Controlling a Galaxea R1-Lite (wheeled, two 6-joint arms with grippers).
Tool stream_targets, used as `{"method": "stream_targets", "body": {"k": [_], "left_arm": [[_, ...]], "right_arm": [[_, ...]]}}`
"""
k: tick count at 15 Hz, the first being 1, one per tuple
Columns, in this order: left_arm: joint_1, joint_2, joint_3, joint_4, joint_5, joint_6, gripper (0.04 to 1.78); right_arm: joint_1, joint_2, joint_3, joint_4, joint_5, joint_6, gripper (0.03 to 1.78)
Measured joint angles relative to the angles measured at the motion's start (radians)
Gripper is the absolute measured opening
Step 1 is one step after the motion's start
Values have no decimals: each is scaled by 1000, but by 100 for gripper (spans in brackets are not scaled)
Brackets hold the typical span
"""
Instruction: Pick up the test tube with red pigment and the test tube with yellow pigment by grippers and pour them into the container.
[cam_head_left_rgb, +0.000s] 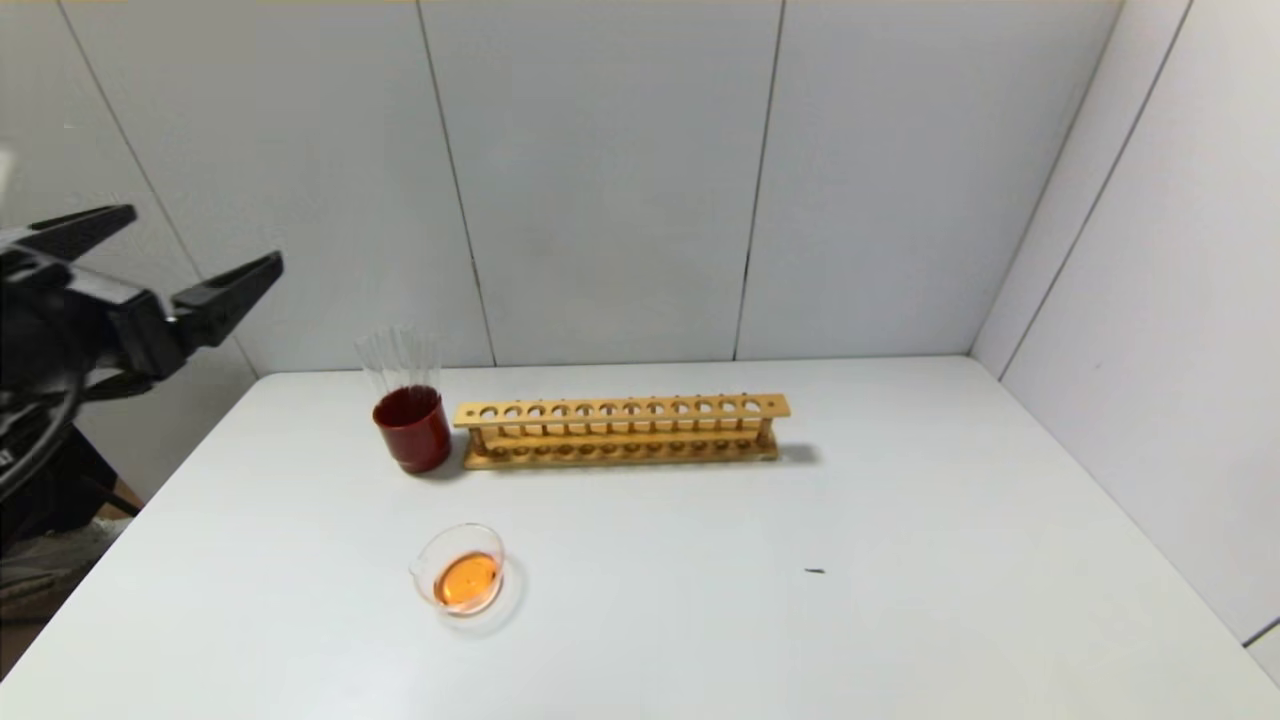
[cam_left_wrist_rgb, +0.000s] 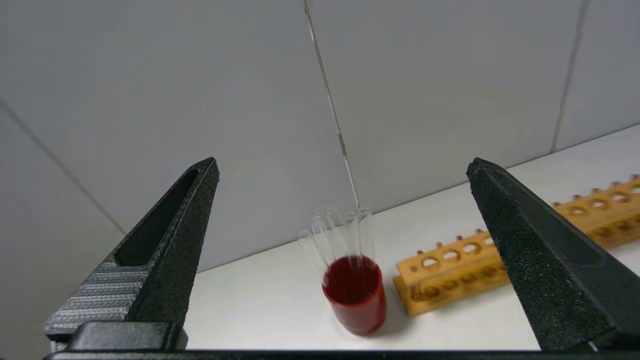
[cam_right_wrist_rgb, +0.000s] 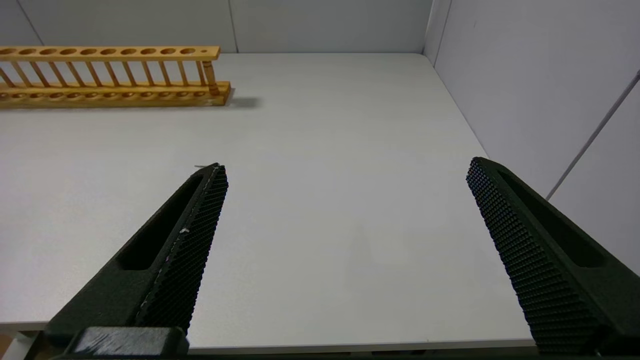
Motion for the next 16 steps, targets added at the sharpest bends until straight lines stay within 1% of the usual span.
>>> {"method": "stream_targets", "body": {"k": [4,6,7,9,10,12,13,14,16], "left_arm": [[-3,-461,216,149,-20,-56,175],[-10,-642,362,159,-24,-89,175],[-13,-695,405,153,-22,-97,175],[-18,-824,489,141,25,-92,175],[-16,-877,524,140,61,-66,175],[-5,-975,571,170,106,-22,175],[0,-1020,583,212,136,-19,175],[3,-1060,590,272,184,-19,175],[8,-1125,597,436,293,-22,175]], "right_arm": [[0,0,0,0,0,0,175],[0,0,0,0,0,0,175],[0,0,0,0,0,0,175],[0,0,0,0,0,0,175],[0,0,0,0,0,0,175],[0,0,0,0,0,0,175],[0,0,0,0,0,0,175],[0,0,0,0,0,0,175],[0,0,0,0,0,0,175]]}}
